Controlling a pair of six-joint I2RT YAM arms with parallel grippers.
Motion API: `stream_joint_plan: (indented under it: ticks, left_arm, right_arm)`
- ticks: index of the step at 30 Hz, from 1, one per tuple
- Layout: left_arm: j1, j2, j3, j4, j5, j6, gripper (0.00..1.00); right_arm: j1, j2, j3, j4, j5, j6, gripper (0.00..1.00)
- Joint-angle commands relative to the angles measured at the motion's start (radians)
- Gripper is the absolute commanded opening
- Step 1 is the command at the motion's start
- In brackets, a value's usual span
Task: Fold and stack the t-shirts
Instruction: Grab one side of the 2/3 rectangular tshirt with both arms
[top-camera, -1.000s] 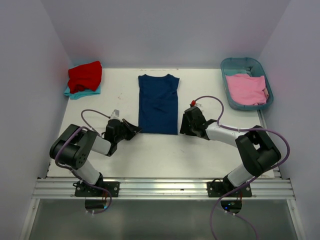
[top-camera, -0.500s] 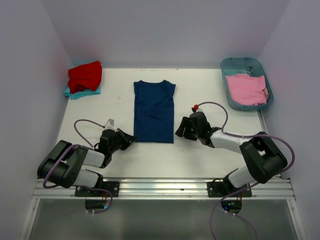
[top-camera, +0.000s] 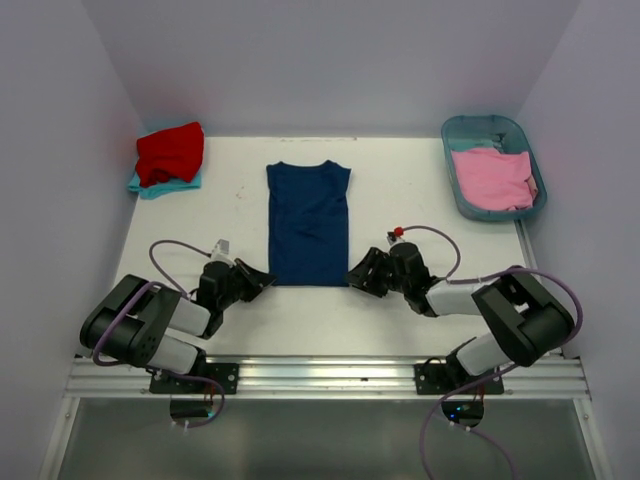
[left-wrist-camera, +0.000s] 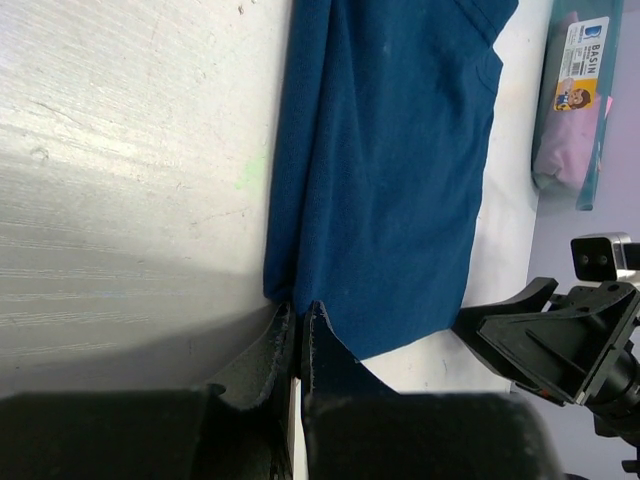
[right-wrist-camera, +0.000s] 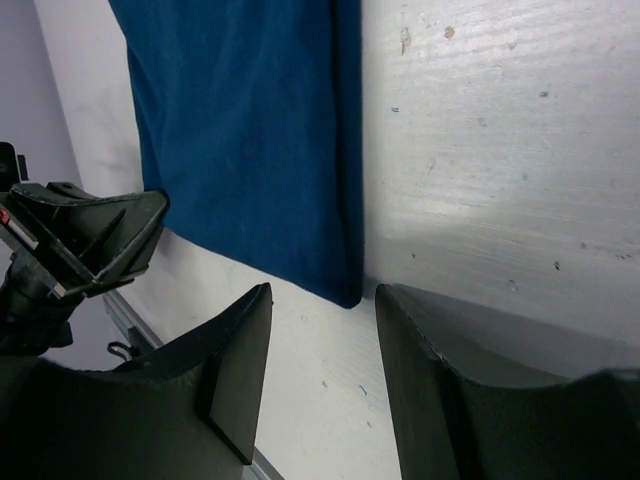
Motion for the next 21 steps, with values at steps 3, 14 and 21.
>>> stream_joint_plan:
  ticks: [3, 14, 21]
  left_arm:
    - [0.006, -0.018, -0.018, -0.002, 0.01, 0.014, 0.0]
    - [0.006, -0.031, -0.007, 0.002, 0.137, 0.064, 0.0]
    - [0.003, -0.402, -0.079, -0.349, 0.231, 0.14, 0.0]
  right_arm:
    - [0.006, 0.166, -0.01, 0.021, 0.007, 0.017, 0.46]
    - [0.006, 0.109, -0.107, 0.112, -0.018, 0.054, 0.0]
    - [0.02, -0.308, -0.157, -0.265, 0.022, -0.024, 0.0]
